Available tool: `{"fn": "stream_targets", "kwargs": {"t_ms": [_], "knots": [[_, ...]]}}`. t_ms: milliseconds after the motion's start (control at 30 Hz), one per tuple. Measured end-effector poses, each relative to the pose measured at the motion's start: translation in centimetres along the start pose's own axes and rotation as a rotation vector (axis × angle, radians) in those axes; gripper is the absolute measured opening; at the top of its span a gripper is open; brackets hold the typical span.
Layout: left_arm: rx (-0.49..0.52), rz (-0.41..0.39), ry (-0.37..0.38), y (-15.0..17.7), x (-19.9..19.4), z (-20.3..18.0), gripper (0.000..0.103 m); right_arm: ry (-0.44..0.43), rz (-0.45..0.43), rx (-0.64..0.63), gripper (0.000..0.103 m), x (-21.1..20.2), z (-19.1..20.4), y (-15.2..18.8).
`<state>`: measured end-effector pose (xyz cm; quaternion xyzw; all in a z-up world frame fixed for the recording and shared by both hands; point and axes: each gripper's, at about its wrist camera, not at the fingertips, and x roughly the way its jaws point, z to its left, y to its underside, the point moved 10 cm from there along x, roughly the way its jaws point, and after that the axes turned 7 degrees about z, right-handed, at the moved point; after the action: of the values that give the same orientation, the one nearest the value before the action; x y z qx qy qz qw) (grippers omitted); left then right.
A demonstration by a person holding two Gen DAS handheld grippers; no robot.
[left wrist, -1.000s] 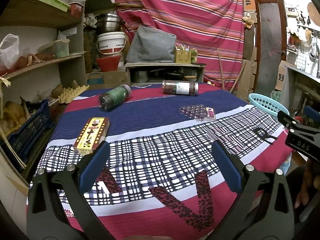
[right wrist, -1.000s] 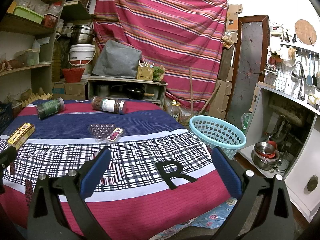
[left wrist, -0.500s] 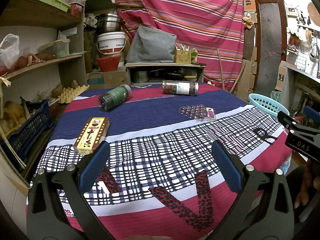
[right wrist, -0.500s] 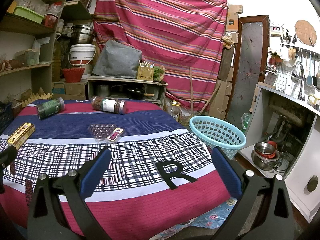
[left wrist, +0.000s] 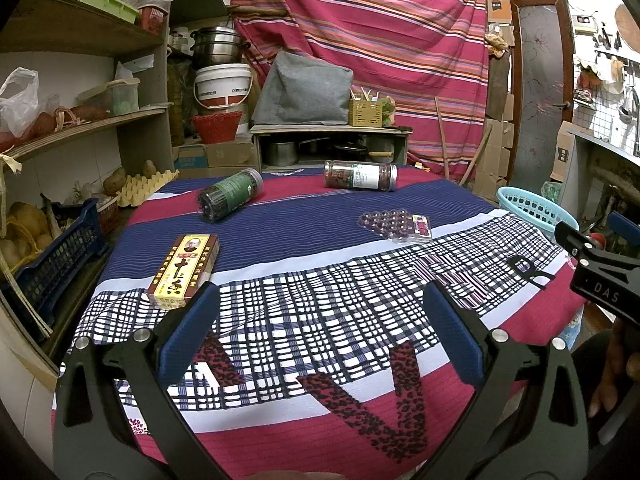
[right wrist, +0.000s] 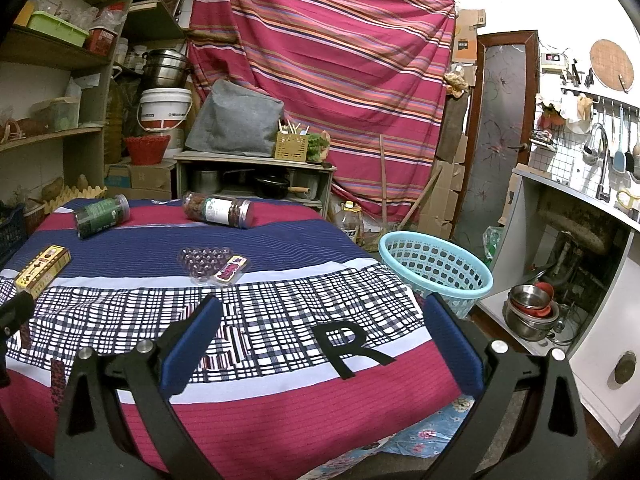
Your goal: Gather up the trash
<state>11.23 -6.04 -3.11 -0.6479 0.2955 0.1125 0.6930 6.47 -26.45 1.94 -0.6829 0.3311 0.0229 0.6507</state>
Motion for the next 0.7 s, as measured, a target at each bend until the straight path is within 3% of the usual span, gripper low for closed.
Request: {"fn": "stream_targets", "kwargs": {"t_ms": [700], "knots": [[0.002,0.002,0.002,-0.01,0.12,0.14,0.098,-0.003,0.002,0.001,0.098,0.04,-0.01,-0.01]]}}
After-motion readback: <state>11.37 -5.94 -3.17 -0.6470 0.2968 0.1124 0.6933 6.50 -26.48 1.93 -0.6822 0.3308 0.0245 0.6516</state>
